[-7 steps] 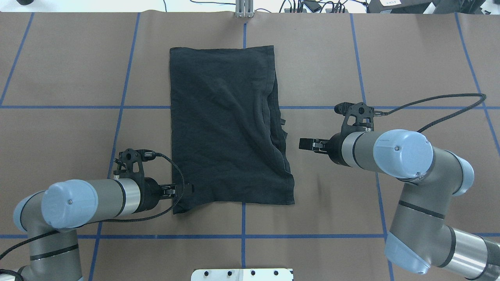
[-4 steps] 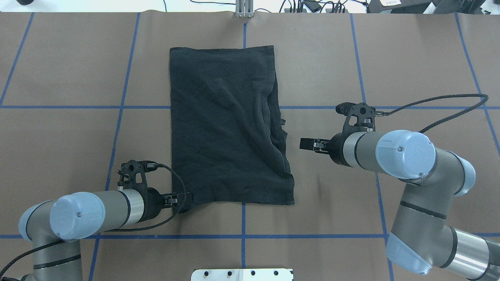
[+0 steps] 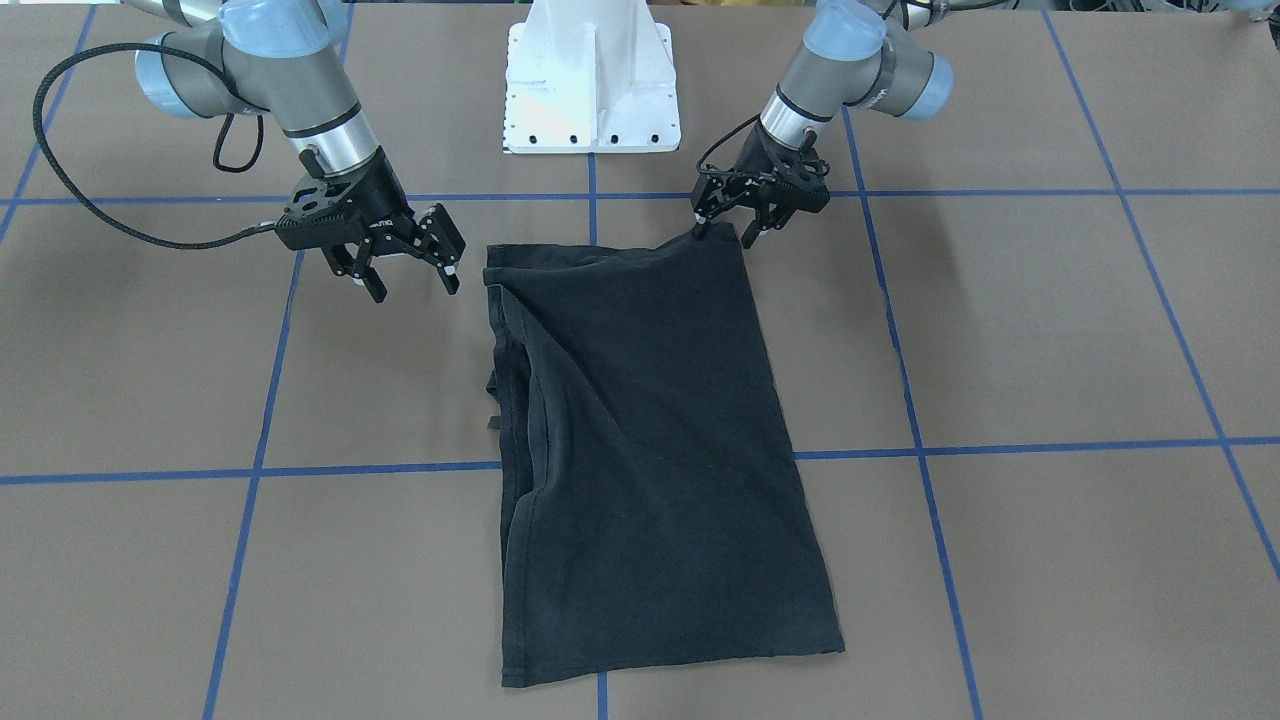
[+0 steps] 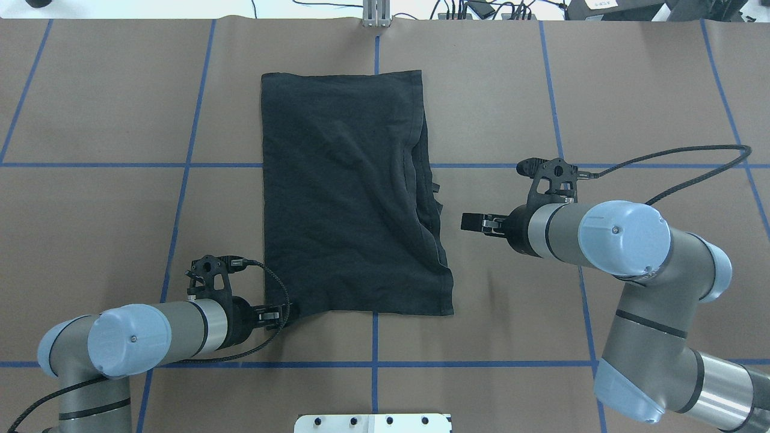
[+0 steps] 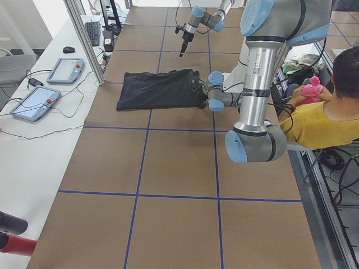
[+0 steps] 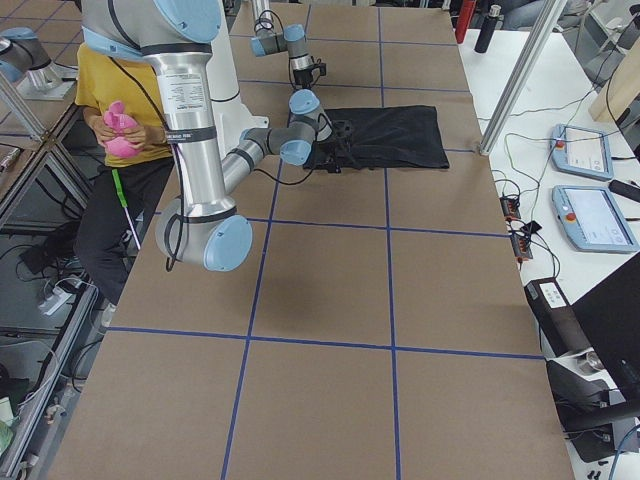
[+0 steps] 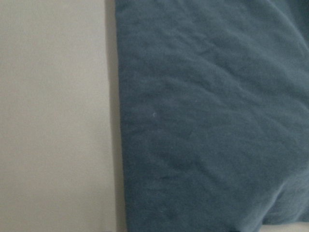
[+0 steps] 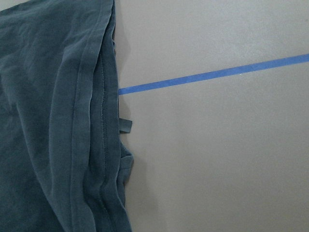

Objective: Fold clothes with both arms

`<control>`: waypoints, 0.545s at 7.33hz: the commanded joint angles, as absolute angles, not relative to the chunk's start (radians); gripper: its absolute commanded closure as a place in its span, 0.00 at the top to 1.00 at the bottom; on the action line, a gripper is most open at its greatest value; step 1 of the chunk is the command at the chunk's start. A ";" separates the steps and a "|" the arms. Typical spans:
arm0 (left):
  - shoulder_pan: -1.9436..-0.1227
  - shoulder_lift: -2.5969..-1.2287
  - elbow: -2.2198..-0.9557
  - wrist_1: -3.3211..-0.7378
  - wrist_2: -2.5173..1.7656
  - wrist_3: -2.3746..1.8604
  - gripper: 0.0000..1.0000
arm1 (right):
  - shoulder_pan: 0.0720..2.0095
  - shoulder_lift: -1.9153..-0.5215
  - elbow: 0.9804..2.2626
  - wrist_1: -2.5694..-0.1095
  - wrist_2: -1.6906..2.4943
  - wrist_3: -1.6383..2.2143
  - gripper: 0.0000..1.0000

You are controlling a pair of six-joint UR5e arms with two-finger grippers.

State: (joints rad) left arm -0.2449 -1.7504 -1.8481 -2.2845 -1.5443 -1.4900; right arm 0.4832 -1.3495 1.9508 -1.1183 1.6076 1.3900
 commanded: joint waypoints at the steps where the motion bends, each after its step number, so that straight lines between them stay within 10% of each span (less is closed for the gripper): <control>1: -0.242 -1.756 -1.848 -2.284 -1.542 -1.491 0.51 | 0.485 -1.348 1.950 -1.118 1.608 1.390 1.00; 4: -0.242 -1.763 -1.855 -2.284 -1.543 -1.491 0.00 | 0.483 -1.348 1.950 -1.118 1.606 1.391 1.00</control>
